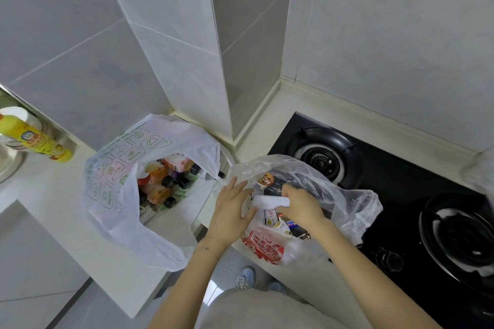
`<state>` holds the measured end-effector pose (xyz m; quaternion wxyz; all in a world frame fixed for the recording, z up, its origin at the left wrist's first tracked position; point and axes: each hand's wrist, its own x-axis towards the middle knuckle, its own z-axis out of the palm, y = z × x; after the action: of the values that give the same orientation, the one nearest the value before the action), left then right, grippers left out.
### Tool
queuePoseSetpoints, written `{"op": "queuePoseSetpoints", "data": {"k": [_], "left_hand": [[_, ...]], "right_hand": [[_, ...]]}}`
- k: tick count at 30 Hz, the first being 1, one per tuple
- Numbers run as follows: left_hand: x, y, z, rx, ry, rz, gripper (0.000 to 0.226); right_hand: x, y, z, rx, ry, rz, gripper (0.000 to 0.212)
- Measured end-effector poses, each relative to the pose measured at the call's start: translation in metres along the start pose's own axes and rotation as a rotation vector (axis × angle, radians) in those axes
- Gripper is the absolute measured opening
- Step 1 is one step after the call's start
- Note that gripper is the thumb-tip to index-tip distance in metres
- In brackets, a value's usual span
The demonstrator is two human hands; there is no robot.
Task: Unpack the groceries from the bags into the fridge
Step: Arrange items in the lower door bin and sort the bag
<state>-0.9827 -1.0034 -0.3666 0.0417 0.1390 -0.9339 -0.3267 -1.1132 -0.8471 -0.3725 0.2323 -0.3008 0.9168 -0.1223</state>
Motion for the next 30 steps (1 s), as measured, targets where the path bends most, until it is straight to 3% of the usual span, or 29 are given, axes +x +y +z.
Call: {"op": "queuePoseSetpoints", "data": {"k": [3, 6, 12, 14, 19, 23, 26, 30], "left_hand": [[0.0, 0.01, -0.007, -0.167, 0.19, -0.024, 0.033], [0.001, 0.022, -0.014, -0.291, 0.25, -0.122, 0.03], [0.014, 0.046, -0.019, -0.508, 0.108, -0.268, 0.045], [0.019, 0.05, -0.016, -0.585, 0.068, -0.271, 0.039], [0.026, 0.047, -0.016, -0.714, 0.167, -0.282, 0.025], [0.029, 0.028, -0.018, -0.789, 0.121, -0.327, 0.033], [0.028, 0.016, -0.021, -0.777, 0.098, -0.328, 0.027], [0.03, 0.003, -0.023, -0.711, 0.059, -0.331, 0.032]], "right_hand": [[-0.011, 0.001, -0.015, 0.289, 0.088, 0.088, 0.025], [-0.023, -0.003, -0.03, 0.577, 0.152, 0.127, 0.02], [-0.033, -0.023, -0.044, 1.004, 0.071, 0.086, 0.015], [-0.032, -0.032, -0.044, 1.01, 0.013, 0.015, 0.018], [-0.029, -0.041, -0.035, 1.03, -0.045, -0.101, 0.019], [-0.021, -0.033, -0.022, 1.123, -0.014, 0.062, 0.015], [-0.006, -0.025, -0.004, 0.919, 0.01, 0.217, 0.018], [0.012, -0.024, 0.023, 0.651, -0.103, 0.184, 0.032]]}}
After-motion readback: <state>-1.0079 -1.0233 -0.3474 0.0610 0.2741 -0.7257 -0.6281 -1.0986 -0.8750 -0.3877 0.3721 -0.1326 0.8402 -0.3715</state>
